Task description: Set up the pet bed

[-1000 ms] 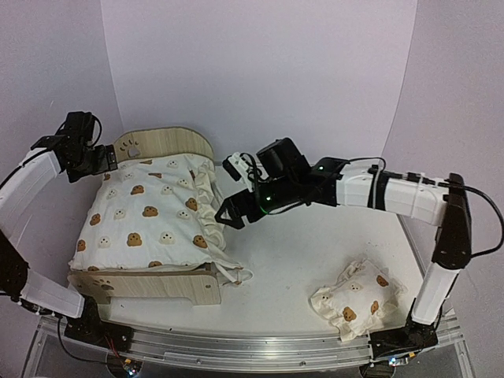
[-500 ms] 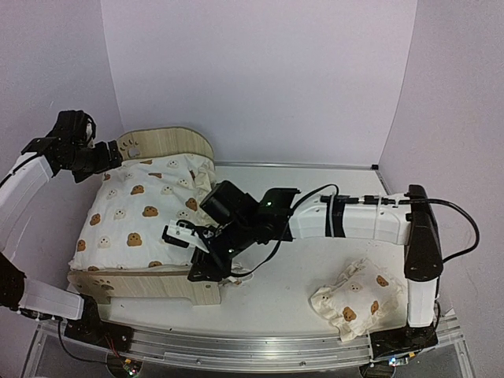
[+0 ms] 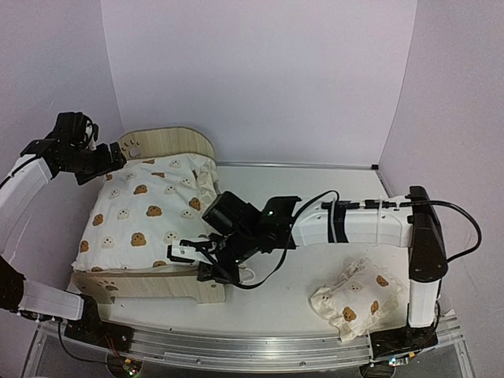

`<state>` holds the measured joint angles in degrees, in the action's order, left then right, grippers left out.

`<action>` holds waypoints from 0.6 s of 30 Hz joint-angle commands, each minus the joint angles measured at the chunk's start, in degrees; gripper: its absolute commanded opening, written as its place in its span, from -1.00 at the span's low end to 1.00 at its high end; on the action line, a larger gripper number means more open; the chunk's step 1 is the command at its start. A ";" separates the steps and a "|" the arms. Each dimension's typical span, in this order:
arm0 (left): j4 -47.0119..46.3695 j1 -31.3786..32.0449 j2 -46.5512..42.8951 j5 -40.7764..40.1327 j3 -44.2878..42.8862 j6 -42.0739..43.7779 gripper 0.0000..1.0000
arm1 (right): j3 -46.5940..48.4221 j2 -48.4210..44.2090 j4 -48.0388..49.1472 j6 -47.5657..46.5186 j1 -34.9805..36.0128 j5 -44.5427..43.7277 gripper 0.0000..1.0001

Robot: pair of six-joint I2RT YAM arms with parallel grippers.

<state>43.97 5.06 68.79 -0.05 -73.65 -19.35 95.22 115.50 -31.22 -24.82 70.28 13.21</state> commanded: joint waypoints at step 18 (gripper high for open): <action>-10.49 6.30 -3.28 17.67 11.67 -2.52 0.99 | -24.36 -25.12 8.90 -9.96 -51.73 -5.45 0.96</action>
<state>38.41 7.90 68.53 14.11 -66.41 -19.77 66.59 91.44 -30.81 -47.37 23.20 19.77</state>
